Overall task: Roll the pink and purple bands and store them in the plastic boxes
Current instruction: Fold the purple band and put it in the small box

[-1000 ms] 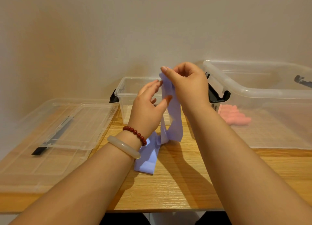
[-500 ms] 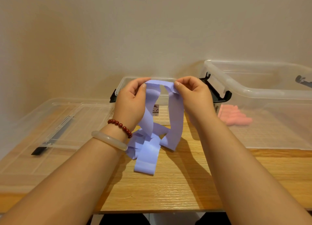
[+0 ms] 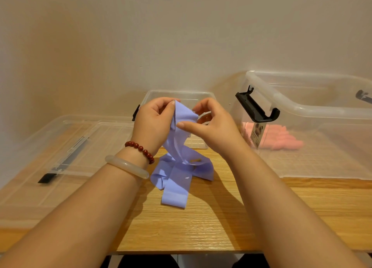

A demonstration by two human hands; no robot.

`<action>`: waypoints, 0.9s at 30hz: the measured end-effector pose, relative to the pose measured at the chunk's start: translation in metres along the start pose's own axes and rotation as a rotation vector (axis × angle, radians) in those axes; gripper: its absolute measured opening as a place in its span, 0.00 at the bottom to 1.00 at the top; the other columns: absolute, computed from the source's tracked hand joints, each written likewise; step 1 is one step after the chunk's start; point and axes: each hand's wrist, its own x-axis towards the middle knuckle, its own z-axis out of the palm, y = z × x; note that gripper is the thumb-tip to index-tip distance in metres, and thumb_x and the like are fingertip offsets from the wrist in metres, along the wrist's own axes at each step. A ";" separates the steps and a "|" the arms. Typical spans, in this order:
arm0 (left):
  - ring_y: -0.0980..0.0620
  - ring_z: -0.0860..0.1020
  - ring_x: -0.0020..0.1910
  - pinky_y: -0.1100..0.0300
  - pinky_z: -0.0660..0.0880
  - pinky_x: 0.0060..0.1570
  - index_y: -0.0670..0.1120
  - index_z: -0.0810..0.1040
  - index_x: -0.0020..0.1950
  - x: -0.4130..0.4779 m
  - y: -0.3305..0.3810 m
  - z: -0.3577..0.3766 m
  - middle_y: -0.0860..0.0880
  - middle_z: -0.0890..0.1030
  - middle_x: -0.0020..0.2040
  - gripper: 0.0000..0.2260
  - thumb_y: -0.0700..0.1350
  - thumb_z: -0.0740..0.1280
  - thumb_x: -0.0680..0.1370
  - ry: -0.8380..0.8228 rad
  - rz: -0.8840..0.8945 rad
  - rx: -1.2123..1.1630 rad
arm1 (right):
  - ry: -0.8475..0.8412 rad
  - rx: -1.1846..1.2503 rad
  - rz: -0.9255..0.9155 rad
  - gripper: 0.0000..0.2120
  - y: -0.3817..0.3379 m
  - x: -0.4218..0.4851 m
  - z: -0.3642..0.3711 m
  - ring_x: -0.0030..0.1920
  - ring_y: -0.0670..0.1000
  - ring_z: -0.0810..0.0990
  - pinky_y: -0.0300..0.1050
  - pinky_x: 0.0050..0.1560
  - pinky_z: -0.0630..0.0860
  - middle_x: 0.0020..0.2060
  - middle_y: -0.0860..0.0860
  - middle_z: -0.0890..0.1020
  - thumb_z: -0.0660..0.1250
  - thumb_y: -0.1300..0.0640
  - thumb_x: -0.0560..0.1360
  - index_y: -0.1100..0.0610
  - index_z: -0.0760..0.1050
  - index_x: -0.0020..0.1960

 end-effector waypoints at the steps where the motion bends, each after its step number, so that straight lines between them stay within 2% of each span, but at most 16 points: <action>1: 0.63 0.79 0.43 0.66 0.76 0.45 0.48 0.82 0.48 0.000 0.001 0.000 0.57 0.82 0.44 0.07 0.40 0.64 0.80 -0.004 0.000 -0.005 | 0.003 -0.021 -0.016 0.20 0.000 -0.001 0.003 0.42 0.47 0.75 0.40 0.38 0.73 0.48 0.49 0.77 0.79 0.47 0.65 0.50 0.71 0.48; 3: 0.63 0.79 0.40 0.67 0.76 0.42 0.50 0.82 0.46 0.000 0.002 -0.001 0.56 0.82 0.41 0.07 0.41 0.66 0.79 -0.008 -0.003 -0.003 | 0.005 -0.043 -0.036 0.22 0.002 -0.003 0.007 0.44 0.48 0.75 0.39 0.40 0.73 0.49 0.49 0.76 0.80 0.46 0.64 0.49 0.70 0.48; 8: 0.62 0.76 0.32 0.66 0.72 0.36 0.48 0.83 0.42 0.002 0.003 -0.003 0.57 0.80 0.33 0.03 0.43 0.71 0.76 -0.014 -0.012 0.015 | 0.002 -0.072 -0.027 0.26 0.006 -0.009 0.011 0.49 0.42 0.73 0.28 0.40 0.70 0.53 0.44 0.73 0.79 0.45 0.64 0.46 0.68 0.53; 12: 0.62 0.78 0.34 0.68 0.75 0.36 0.47 0.82 0.40 0.000 0.008 0.000 0.55 0.81 0.34 0.04 0.44 0.72 0.75 -0.007 -0.004 0.026 | 0.019 -0.162 -0.036 0.30 0.011 -0.011 0.021 0.54 0.44 0.72 0.31 0.45 0.69 0.55 0.43 0.69 0.79 0.43 0.64 0.48 0.68 0.60; 15: 0.64 0.77 0.32 0.70 0.73 0.34 0.44 0.82 0.40 -0.003 0.010 0.003 0.53 0.81 0.34 0.05 0.43 0.72 0.75 -0.030 -0.001 0.033 | 0.025 -0.149 -0.030 0.24 0.014 -0.009 0.026 0.51 0.44 0.73 0.33 0.44 0.70 0.54 0.46 0.73 0.76 0.46 0.69 0.51 0.71 0.59; 18: 0.64 0.76 0.31 0.70 0.73 0.34 0.46 0.81 0.39 -0.002 0.007 0.001 0.53 0.80 0.34 0.06 0.43 0.71 0.76 -0.025 -0.011 0.039 | 0.026 -0.017 -0.020 0.10 0.019 -0.007 0.020 0.43 0.38 0.76 0.31 0.41 0.71 0.45 0.43 0.79 0.72 0.54 0.75 0.52 0.75 0.53; 20: 0.64 0.75 0.31 0.70 0.72 0.34 0.48 0.80 0.38 0.001 0.003 -0.002 0.54 0.80 0.34 0.07 0.44 0.71 0.76 -0.015 -0.029 0.045 | 0.020 0.084 0.025 0.02 0.024 -0.005 0.016 0.37 0.38 0.75 0.34 0.40 0.71 0.38 0.42 0.80 0.70 0.58 0.76 0.55 0.79 0.48; 23: 0.63 0.74 0.32 0.70 0.71 0.34 0.49 0.79 0.38 0.004 -0.001 -0.007 0.54 0.79 0.35 0.08 0.45 0.70 0.77 -0.032 -0.038 0.049 | 0.033 0.233 0.132 0.08 0.029 -0.002 0.008 0.36 0.43 0.75 0.40 0.39 0.70 0.32 0.44 0.80 0.68 0.60 0.78 0.56 0.81 0.41; 27: 0.57 0.76 0.34 0.64 0.75 0.36 0.47 0.80 0.38 0.007 -0.001 -0.012 0.51 0.80 0.35 0.08 0.44 0.69 0.77 -0.112 -0.096 -0.011 | -0.111 0.654 0.325 0.09 0.018 0.005 -0.009 0.39 0.52 0.79 0.44 0.42 0.75 0.36 0.53 0.83 0.65 0.61 0.79 0.59 0.80 0.42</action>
